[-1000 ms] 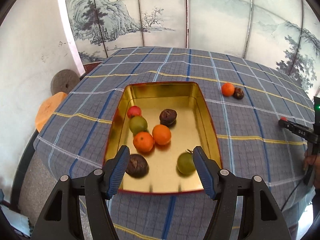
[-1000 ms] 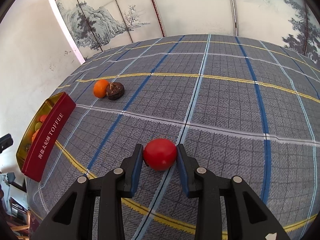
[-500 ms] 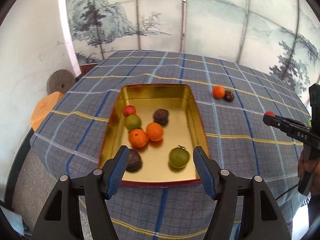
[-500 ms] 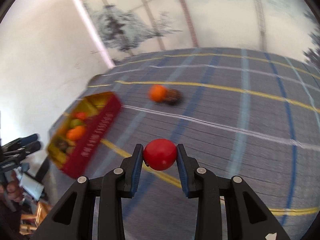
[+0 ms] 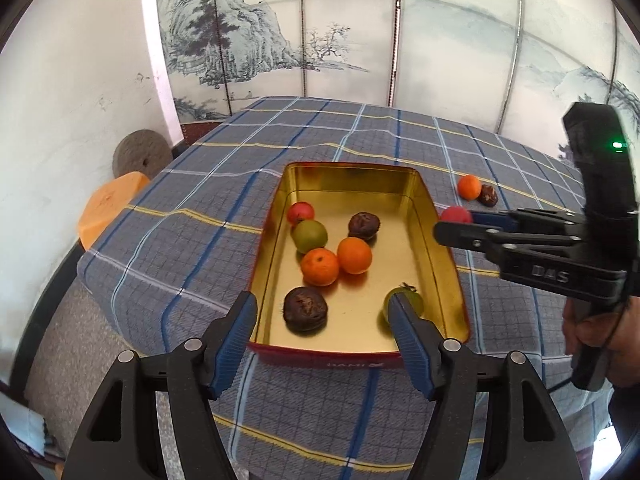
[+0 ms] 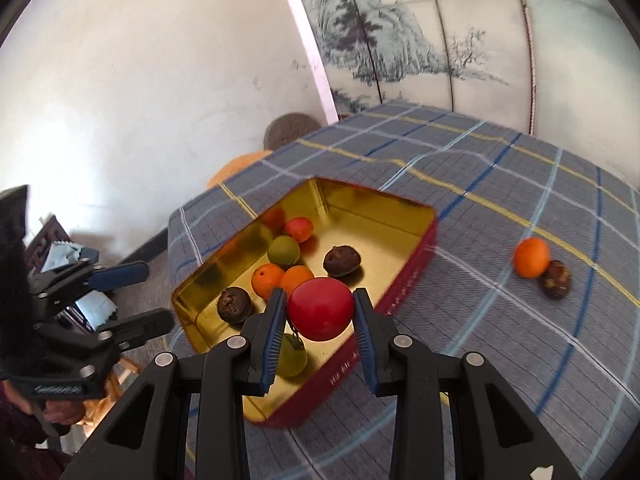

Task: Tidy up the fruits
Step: 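Carry the red tomato into the tin and open the right tool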

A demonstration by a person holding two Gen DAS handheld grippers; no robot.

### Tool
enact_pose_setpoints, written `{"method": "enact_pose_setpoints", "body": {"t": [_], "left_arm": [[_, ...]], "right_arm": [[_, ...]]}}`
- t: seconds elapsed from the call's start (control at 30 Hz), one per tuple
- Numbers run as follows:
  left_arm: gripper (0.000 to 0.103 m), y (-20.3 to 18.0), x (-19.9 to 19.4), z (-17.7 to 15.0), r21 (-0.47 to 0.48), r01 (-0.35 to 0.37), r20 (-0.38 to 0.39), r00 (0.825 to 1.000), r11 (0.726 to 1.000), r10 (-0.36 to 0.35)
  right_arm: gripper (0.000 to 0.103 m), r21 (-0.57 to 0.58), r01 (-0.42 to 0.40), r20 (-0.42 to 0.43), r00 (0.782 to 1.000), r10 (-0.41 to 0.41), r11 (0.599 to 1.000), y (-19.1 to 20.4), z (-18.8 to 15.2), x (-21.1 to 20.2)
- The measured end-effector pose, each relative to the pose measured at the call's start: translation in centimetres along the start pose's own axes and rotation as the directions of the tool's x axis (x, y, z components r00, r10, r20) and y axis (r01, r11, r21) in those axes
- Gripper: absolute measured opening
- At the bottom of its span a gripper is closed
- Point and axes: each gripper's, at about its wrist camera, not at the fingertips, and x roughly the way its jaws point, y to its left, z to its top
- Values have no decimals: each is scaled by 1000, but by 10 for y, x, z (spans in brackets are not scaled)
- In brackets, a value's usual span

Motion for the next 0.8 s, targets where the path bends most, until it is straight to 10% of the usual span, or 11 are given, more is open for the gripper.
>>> {"method": "enact_pose_setpoints", "body": {"t": [0.8], "left_arm": [[76,12,8,-13,1,-44,-27,999,999,44]], "right_arm": [[45,9,61,-32,998,-61,998,3,6,31]]}}
